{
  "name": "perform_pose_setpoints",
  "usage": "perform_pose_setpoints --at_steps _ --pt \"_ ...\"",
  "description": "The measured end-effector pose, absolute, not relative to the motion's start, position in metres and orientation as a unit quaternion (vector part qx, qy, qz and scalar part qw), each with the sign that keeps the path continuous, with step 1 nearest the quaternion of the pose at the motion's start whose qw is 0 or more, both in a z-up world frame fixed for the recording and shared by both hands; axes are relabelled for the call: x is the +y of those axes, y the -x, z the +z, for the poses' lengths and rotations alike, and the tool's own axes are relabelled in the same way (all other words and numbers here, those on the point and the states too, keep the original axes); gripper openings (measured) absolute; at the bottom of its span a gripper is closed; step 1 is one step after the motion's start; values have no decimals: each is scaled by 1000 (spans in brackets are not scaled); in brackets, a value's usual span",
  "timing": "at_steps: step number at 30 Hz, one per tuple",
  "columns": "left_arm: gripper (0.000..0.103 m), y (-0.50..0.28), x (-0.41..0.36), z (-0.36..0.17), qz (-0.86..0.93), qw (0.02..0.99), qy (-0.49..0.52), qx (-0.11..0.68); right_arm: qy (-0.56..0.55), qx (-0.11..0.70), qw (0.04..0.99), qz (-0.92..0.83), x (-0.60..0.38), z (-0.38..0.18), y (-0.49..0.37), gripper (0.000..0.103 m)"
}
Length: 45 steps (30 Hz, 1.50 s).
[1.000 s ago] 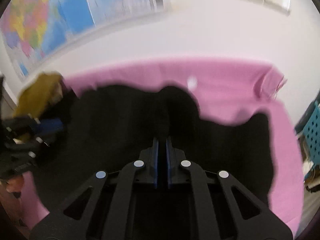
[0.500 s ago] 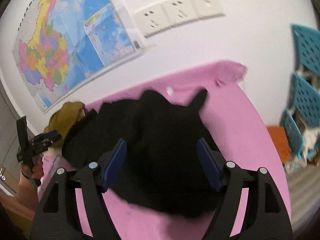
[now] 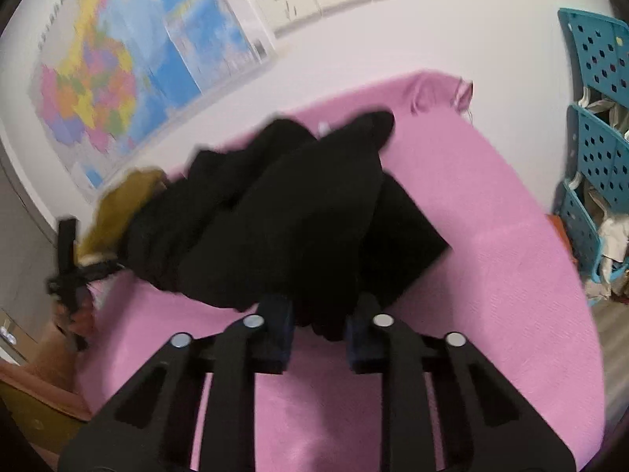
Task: Fold large clothes
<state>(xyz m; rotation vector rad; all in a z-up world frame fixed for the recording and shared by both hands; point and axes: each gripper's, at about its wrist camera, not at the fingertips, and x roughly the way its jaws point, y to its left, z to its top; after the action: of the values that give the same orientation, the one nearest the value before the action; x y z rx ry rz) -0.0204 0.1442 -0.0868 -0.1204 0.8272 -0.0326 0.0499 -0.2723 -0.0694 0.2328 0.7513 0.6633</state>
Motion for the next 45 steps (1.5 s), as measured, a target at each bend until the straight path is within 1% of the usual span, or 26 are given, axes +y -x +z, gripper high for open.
perform_pose_setpoints --at_steps 6,7,9,11,12,13,14,15,16,17,19,21,22,24,28,32,33,34,35,36,37,38,39,42,43,45 --pt "11 57 164 -46 -55 916 132 374 -111 298 896 310 -313 -7 -25 12" --pt "9 62 166 -46 -58 912 143 381 -115 304 896 303 -323 -8 -26 12" --pt "3 66 166 -56 -64 901 154 401 -113 358 889 262 -338 -34 -36 12" --pt "1 63 160 -75 -12 895 115 430 -108 415 872 235 -338 -68 -45 17" --pt "1 61 162 -86 -18 886 124 447 -105 431 865 236 -335 -80 -46 19" --pt "1 60 163 -92 -21 878 133 460 -97 429 868 232 -332 -82 -45 25" --pt "1 60 161 -93 -23 878 128 460 -94 425 872 226 -331 -79 -43 35" --pt "3 62 160 -89 -23 884 123 451 -99 420 875 220 -333 -73 -41 41" --pt "5 66 159 -82 -17 891 118 439 -103 417 877 215 -335 -68 -40 55" --pt "13 68 158 -71 -9 900 111 422 -100 406 885 205 -338 -58 -37 56" --pt "22 76 160 -51 -2 917 105 386 -80 378 900 201 -338 -42 -30 56" --pt "41 83 153 -31 -8 931 91 355 -67 342 915 202 -332 -19 -21 56" --pt "44 82 146 -21 -24 937 82 339 -61 326 920 209 -325 -8 -17 56" --pt "56 75 127 -7 -53 943 58 323 -54 307 920 237 -311 7 -16 56" --pt "69 35 70 -15 -113 926 3 359 -32 314 892 324 -261 13 -27 56" --pt "70 -13 35 -49 -136 902 -28 409 -21 381 855 352 -203 -16 -64 55" --pt "65 -26 29 -56 -130 897 -33 422 -17 392 850 351 -194 -22 -72 54" --pt "57 -39 23 -67 -121 889 -38 441 -8 402 847 347 -186 -28 -79 43" --pt "41 -43 22 -74 -113 885 -40 450 -3 414 841 349 -178 -33 -84 28" --pt "25 -49 20 -77 -101 886 -42 450 -2 421 837 350 -173 -37 -88 18" --pt "15 -53 22 -77 -90 890 -41 446 -3 417 838 353 -170 -35 -91 3" --pt "6 -56 24 -73 -90 892 -27 442 -8 408 840 359 -169 -31 -92 3" --pt "3 -58 29 -67 -91 895 -12 436 -20 385 848 364 -170 -19 -92 3" --pt "1 -52 45 -38 -79 918 18 387 -73 300 866 393 -176 23 -87 2" --pt "0 -51 52 -29 -72 926 24 369 -81 288 869 394 -175 28 -89 2" --pt "0 -52 60 -20 -53 937 26 345 -64 308 869 382 -166 20 -99 2"
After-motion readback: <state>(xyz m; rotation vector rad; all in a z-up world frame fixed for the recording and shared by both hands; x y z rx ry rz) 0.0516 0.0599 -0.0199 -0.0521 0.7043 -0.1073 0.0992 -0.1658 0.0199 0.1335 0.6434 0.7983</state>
